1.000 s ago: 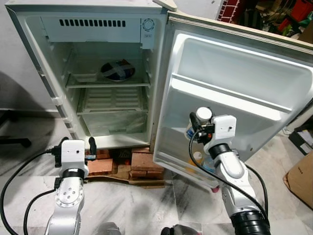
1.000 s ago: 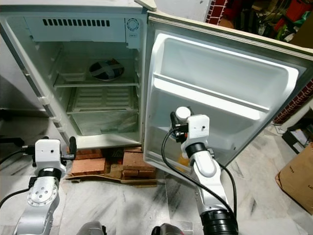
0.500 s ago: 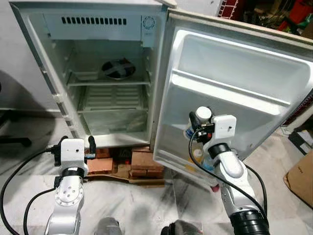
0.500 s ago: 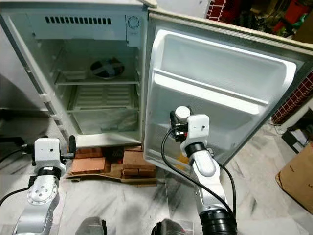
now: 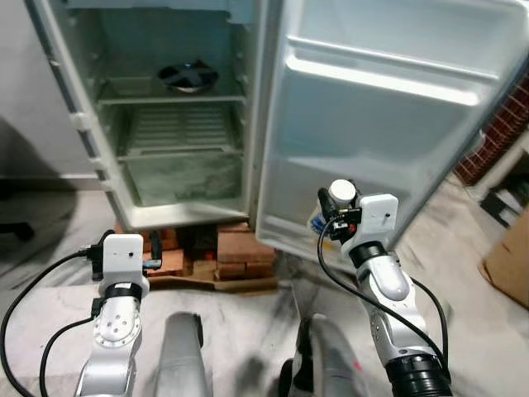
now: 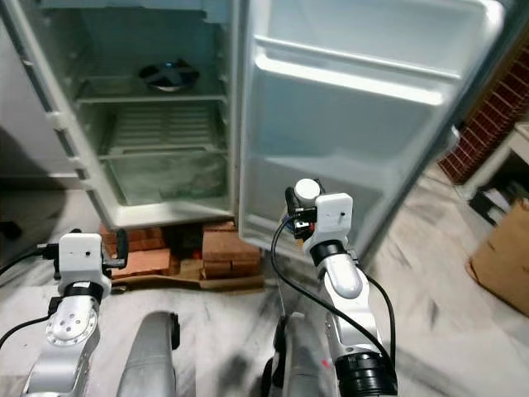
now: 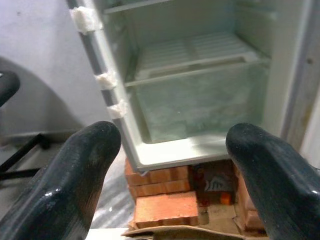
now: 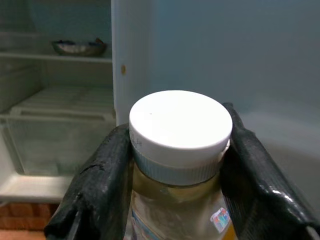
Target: Restocking fridge
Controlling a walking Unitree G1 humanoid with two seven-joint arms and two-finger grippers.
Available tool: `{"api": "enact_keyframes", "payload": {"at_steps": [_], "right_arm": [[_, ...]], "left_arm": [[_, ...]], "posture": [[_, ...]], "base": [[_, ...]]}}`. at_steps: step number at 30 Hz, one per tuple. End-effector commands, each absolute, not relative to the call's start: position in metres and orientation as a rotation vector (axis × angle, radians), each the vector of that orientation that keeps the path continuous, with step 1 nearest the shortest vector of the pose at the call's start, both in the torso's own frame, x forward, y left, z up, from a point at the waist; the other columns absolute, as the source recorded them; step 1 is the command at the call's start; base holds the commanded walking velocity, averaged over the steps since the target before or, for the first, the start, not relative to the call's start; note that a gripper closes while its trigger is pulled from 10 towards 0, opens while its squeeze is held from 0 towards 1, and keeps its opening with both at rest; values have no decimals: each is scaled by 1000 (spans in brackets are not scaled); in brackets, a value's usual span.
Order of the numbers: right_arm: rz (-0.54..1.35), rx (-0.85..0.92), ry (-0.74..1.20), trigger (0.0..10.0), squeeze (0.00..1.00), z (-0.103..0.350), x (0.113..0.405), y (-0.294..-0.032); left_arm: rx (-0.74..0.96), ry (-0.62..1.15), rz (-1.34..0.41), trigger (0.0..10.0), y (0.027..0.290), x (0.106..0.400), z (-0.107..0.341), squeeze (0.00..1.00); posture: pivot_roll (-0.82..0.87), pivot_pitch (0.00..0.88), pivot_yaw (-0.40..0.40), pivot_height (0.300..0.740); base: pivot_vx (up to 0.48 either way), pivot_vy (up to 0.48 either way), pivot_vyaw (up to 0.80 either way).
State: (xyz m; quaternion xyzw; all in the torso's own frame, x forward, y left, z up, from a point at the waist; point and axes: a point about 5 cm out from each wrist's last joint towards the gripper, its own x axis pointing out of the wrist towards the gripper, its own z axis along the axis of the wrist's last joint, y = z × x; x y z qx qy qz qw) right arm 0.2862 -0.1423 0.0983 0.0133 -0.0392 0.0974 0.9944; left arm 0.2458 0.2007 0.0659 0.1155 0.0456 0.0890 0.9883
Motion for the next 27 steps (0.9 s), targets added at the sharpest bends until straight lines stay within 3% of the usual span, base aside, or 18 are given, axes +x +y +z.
{"api": "enact_keyframes", "payload": {"at_steps": [1, 12, 27], "right_arm": [[200, 17, -121, 10000, 0, 110, 292, -142], [202, 13, -123, 10000, 0, 110, 295, -142], [205, 5, -130, 10000, 0, 111, 296, -142]], "left_arm": [[233, 79, 182, 10000, 201, 243, 66, 0], [248, 53, 202, 10000, 203, 244, 69, 0], [245, 54, 188, 10000, 201, 243, 67, 0]], "posture": [[125, 62, -64, 585], [128, 65, -70, 585], [123, 67, -73, 585]], "base": [[0, 0, 0], [0, 0, 0], [303, 0, 0]]}}
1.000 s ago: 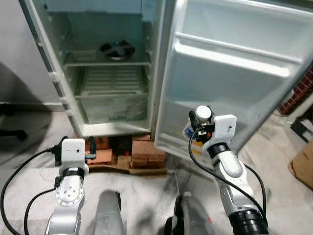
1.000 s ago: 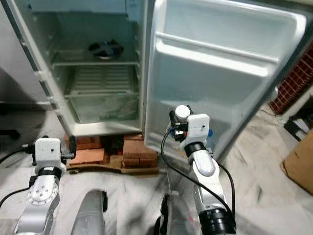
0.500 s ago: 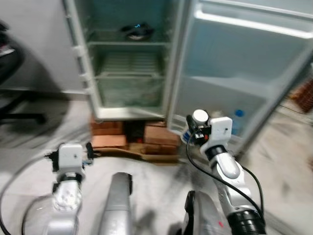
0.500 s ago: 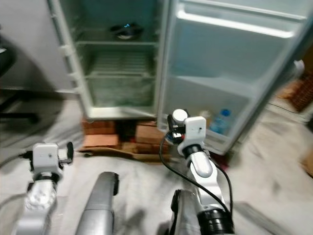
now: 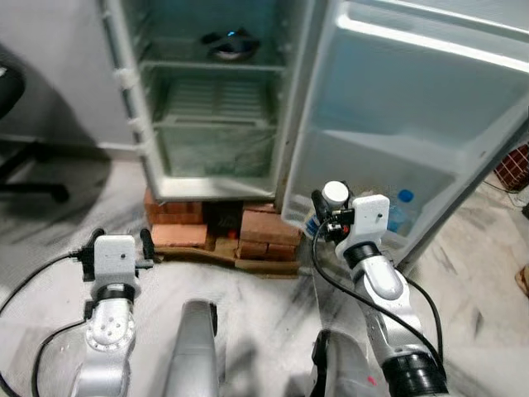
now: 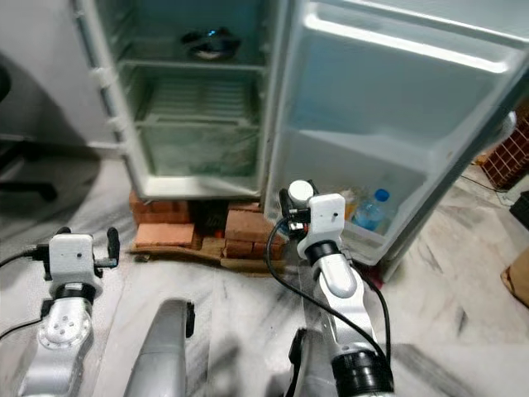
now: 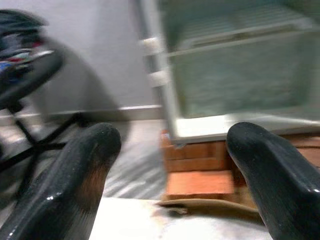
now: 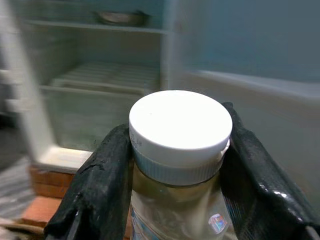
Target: Restocking fridge
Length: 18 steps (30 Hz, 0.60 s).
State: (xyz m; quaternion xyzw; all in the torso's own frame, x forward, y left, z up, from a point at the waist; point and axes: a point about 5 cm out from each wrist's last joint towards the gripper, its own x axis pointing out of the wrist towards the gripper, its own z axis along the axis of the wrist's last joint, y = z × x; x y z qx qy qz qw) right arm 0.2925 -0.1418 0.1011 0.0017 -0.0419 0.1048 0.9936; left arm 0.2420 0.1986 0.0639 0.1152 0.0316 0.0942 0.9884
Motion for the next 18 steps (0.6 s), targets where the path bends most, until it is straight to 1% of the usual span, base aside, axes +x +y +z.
{"api": "enact_keyframes", "payload": {"at_steps": [1, 10, 18], "right_arm": [[205, 5, -130, 10000, 0, 111, 296, -142], [208, -1, -128, 10000, 0, 111, 296, -143], [212, -1, -125, 10000, 0, 111, 297, -142]], "left_arm": [[245, 54, 188, 10000, 201, 243, 67, 0], [245, 59, 186, 10000, 200, 242, 65, 0], [243, 70, 191, 10000, 199, 242, 65, 0]], "posture": [[123, 67, -73, 585], [126, 69, -75, 585], [127, 71, -74, 585]], "base": [[311, 0, 0], [278, 0, 0], [0, 0, 0]]}}
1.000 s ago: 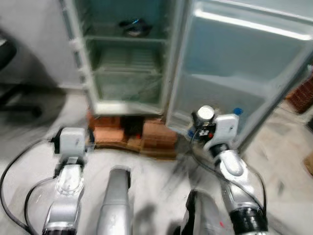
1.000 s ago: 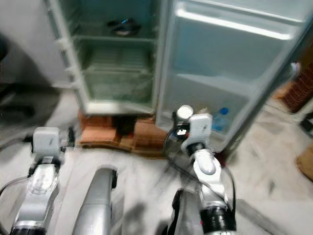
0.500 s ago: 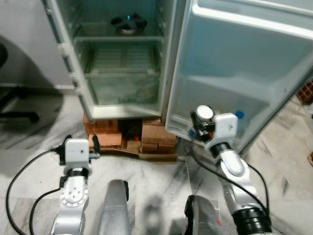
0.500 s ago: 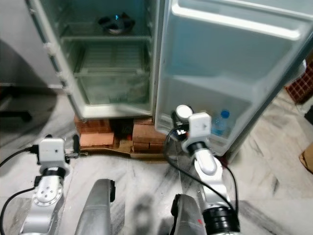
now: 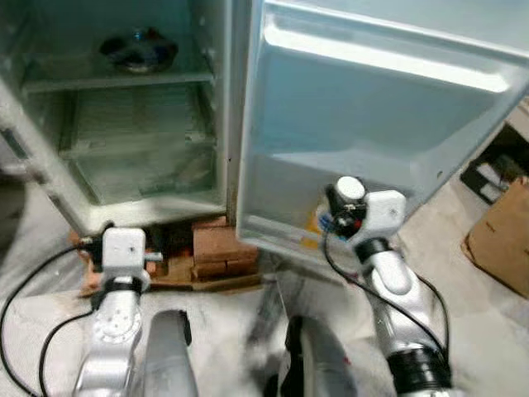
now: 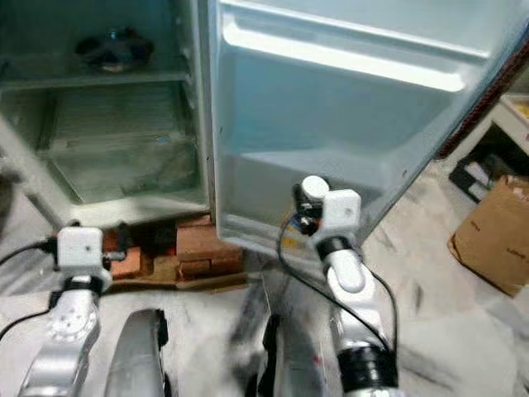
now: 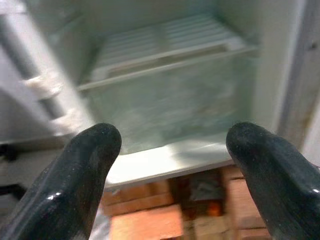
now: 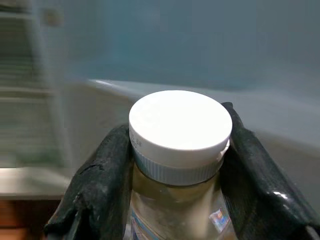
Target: Restocking fridge
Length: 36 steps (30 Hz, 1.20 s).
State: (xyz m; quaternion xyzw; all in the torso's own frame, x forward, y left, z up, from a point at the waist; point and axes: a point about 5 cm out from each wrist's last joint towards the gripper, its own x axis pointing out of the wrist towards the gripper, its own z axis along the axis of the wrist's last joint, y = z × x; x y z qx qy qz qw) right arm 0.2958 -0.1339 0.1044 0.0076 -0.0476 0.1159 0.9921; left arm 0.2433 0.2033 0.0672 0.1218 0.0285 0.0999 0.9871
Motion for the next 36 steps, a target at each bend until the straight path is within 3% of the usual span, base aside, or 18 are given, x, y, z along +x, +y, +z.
{"api": "enact_keyframes", "payload": {"at_steps": [1, 13, 23, 29, 36], "right_arm": [[213, 0, -124, 10000, 0, 111, 297, -142], [377, 52, -45, 10000, 0, 100, 296, -121], [437, 10, -10, 10000, 0, 91, 320, -92], [373, 2, -56, 10000, 0, 103, 335, -91], [349, -9, -116, 10000, 0, 116, 346, -90]], "left_arm": [[243, 69, 191, 10000, 199, 242, 65, 0], [278, 97, 233, 10000, 207, 234, 64, 0], [306, 128, 235, 10000, 208, 214, 74, 0], [332, 139, 237, 10000, 212, 194, 82, 0], [337, 168, 242, 10000, 212, 182, 88, 0]], "posture": [[128, 71, -74, 585], [145, 99, -82, 585], [185, 216, -76, 585], [213, 278, -82, 585], [235, 320, -84, 541]], "base": [[0, 0, 0], [0, 0, 0], [0, 0, 0], [0, 0, 0], [0, 0, 0]]}}
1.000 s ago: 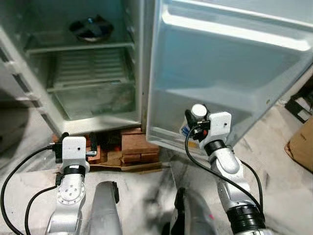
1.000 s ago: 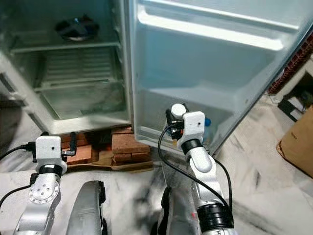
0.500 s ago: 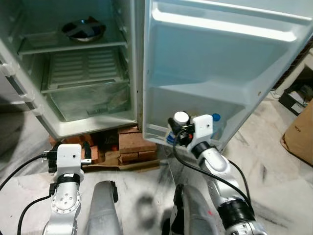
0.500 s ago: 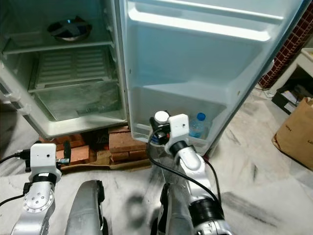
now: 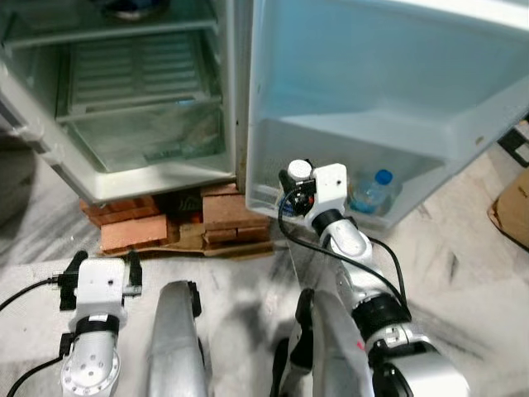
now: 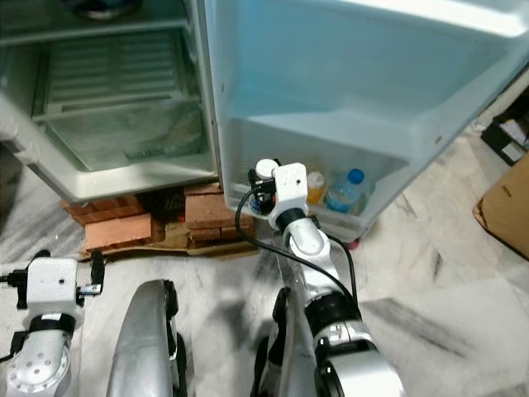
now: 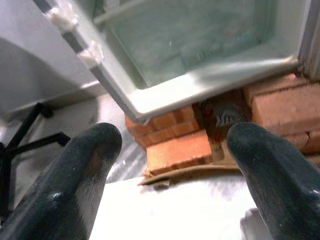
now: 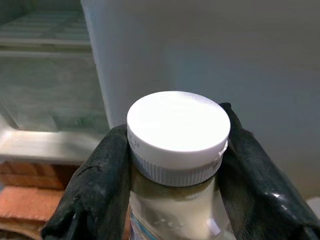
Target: Restocking fridge
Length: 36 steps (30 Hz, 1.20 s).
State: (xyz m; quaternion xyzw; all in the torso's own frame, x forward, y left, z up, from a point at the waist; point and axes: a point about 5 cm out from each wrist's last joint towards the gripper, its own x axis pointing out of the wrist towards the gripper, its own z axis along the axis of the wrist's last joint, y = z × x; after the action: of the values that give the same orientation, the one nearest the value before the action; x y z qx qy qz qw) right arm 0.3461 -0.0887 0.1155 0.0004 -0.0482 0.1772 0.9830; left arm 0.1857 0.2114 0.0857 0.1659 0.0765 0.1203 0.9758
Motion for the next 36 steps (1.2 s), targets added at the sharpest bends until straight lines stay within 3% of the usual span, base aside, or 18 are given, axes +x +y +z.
{"api": "enact_keyframes", "payload": {"at_steps": [1, 4, 16, 19, 27, 36], "right_arm": [[345, -21, -128, 10000, 0, 118, 348, -90], [334, -40, -151, 10000, 0, 123, 352, -90], [398, -28, -221, 10000, 0, 134, 351, -99], [373, -67, -278, 10000, 0, 147, 349, -109], [315, 27, -395, 10000, 0, 176, 331, -113], [259, 65, -374, 10000, 0, 169, 310, -116]], "left_arm": [[340, 170, 241, 10000, 212, 180, 89, 0], [345, 174, 239, 10000, 212, 178, 91, 0], [336, 136, 216, 10000, 205, 191, 98, 0], [332, 134, 212, 10000, 204, 197, 97, 0], [316, 96, 194, 10000, 198, 216, 98, 0], [314, 62, 175, 10000, 195, 232, 99, 0]], "posture": [[239, 325, -83, 536], [242, 334, -85, 516], [232, 281, -88, 516], [216, 251, -85, 516], [189, 155, -75, 516], [168, 80, -58, 572]], "base": [[0, 0, 0], [0, 0, 0], [0, 0, 0], [0, 0, 0], [0, 0, 0], [0, 0, 0]]}}
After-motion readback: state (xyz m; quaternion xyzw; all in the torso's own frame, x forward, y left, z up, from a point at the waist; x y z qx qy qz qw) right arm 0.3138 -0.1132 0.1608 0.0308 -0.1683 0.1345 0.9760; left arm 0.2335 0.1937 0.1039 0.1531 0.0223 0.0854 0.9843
